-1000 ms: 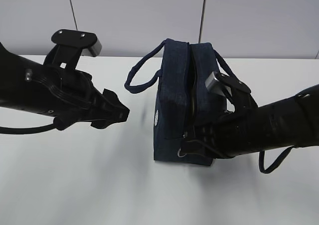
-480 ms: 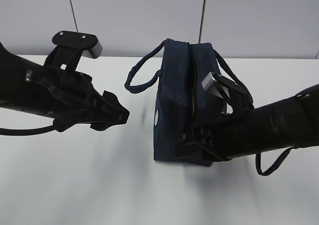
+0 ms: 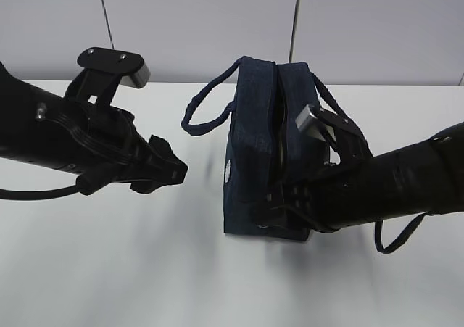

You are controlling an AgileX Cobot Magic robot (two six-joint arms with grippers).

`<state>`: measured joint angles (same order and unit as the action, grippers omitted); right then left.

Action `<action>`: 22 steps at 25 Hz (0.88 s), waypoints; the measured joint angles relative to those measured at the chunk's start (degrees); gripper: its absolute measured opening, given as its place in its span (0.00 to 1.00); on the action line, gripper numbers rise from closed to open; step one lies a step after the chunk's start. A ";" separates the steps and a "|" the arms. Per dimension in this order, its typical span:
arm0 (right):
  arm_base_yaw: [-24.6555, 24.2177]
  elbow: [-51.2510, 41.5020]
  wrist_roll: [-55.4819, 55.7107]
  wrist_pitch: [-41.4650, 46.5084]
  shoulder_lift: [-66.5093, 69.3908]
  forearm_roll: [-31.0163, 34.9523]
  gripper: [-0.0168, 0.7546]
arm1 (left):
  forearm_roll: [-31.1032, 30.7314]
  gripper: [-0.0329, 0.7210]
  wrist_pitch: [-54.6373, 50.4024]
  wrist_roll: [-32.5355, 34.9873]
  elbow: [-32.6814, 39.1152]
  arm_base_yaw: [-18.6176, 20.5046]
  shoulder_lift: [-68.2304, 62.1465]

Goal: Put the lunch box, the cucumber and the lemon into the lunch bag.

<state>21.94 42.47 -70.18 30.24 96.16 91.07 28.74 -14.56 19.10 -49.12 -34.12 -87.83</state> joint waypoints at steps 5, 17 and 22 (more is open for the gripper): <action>3.53 0.00 -2.97 -6.87 0.00 5.21 0.47 | -1.17 0.55 -0.20 0.13 0.00 0.00 1.35; 16.59 0.00 -5.65 -31.48 0.00 13.53 0.44 | -3.01 0.55 -0.57 0.13 0.00 0.00 2.05; 16.72 0.00 -2.94 -34.61 0.00 14.23 0.44 | -3.23 0.55 -0.57 0.16 0.00 0.00 2.18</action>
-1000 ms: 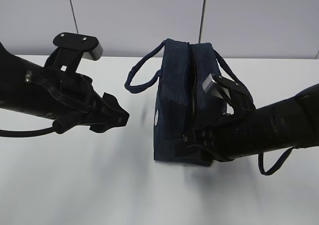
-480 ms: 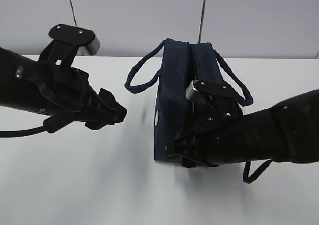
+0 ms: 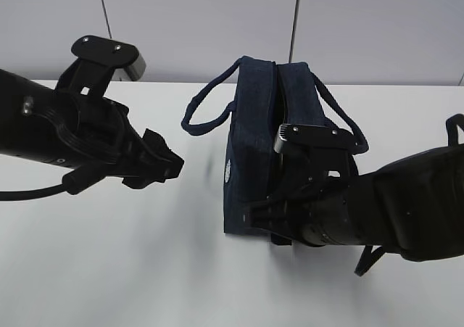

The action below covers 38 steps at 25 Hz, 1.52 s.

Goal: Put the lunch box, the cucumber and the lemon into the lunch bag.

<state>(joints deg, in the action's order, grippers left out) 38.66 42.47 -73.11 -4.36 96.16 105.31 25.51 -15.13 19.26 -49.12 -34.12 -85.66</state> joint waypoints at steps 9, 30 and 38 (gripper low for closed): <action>0.08 1.50 2.80 -0.47 0.00 0.13 0.44 | -1.42 0.55 -0.76 0.10 0.00 0.00 4.35; 0.35 6.52 5.99 -0.32 7.43 0.17 0.44 | -4.05 0.55 -2.81 0.22 0.00 0.00 9.02; 0.35 6.52 6.40 -2.16 7.95 0.17 0.40 | -4.16 0.55 -3.07 0.22 0.00 0.00 9.02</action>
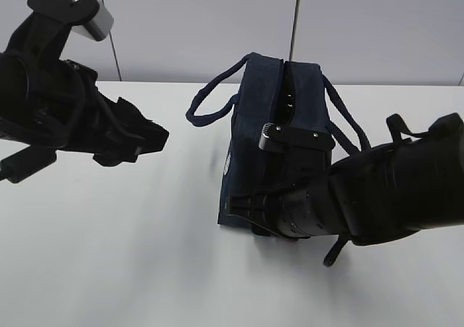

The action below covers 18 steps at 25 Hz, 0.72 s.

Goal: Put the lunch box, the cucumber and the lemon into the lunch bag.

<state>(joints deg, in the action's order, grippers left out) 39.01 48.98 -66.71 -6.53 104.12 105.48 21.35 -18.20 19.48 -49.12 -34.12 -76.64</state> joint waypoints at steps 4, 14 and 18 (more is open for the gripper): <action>0.00 0.00 0.02 -0.10 0.00 0.00 0.39 | 0.00 0.55 -0.04 0.00 0.00 0.00 0.00; 0.04 -0.57 0.02 -0.10 -0.66 0.00 0.34 | -0.09 0.55 -0.04 0.00 0.00 0.00 0.00; 0.04 -1.79 -0.39 -1.30 -3.02 0.09 0.34 | -0.09 0.55 -0.13 0.00 0.00 0.00 0.00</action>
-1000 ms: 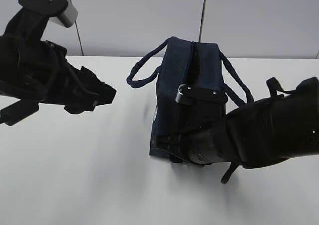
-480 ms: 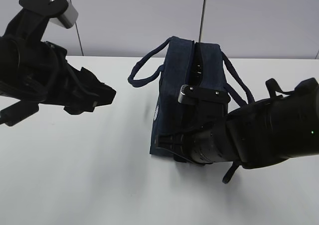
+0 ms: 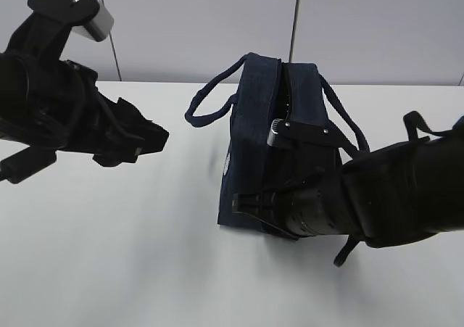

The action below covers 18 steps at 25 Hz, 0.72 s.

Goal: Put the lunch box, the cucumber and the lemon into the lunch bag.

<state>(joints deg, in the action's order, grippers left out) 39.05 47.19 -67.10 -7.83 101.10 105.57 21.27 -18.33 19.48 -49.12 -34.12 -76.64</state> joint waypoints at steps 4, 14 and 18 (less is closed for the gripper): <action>0.09 -0.70 -0.69 -0.22 -1.42 0.00 0.34 | 0.00 0.55 0.00 0.00 0.00 0.00 0.00; 0.09 -2.88 -2.81 0.44 -5.57 0.00 0.34 | 0.00 0.55 -0.14 0.00 0.00 0.00 0.00; 0.09 -3.22 -3.24 1.70 -5.92 0.00 0.34 | 0.00 0.55 -0.18 0.00 0.00 0.00 0.00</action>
<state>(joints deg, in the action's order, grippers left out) 39.14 43.97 -70.34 -6.13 95.18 105.57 21.27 -18.51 19.48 -49.12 -34.12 -76.64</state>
